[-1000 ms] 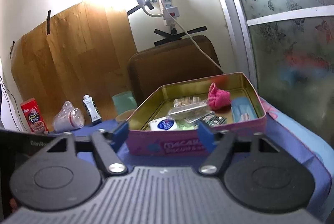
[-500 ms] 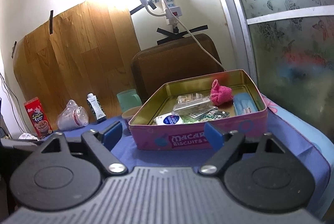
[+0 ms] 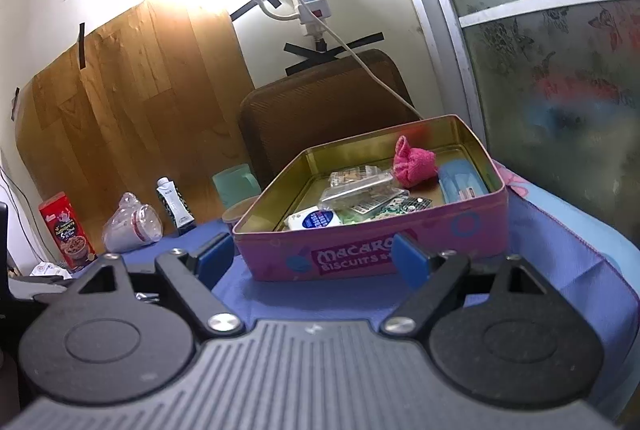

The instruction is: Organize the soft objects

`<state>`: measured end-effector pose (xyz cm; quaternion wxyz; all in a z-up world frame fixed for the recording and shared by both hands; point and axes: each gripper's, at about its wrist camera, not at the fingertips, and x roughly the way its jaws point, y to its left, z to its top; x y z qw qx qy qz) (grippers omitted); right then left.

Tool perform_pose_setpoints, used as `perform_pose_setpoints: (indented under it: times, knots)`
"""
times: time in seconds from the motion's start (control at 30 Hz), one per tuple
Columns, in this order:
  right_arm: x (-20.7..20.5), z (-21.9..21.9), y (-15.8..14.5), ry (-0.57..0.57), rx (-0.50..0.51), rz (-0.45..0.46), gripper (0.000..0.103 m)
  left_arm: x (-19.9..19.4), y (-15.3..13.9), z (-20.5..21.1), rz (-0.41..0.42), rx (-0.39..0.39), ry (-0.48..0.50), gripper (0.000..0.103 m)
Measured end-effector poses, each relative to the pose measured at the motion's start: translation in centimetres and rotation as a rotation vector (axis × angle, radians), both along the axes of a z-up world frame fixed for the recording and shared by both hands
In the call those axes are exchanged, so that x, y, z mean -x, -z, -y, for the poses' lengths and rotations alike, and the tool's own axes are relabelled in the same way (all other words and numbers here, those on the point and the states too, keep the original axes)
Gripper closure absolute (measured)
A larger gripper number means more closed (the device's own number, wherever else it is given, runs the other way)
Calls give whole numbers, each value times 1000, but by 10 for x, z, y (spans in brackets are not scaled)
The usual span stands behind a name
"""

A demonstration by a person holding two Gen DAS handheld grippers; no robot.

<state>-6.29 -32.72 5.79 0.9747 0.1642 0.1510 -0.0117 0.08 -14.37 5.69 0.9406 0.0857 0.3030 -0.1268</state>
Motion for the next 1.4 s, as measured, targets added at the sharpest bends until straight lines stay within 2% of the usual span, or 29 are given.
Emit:
perform_pose_setpoints:
  times: [0.37,0.77,1.4]
  knots:
    - [-1,-1,3,19,-10,-11,14,-12,10,0,-75,-6,-7,0]
    - [-4,-1,5,23,-14,-20,13,-16,14,-5,-53,-46,-19,0]
    - [-7,-4,4,15,-2,-14,12,-16,11,-7,-34,-43,-18,0]
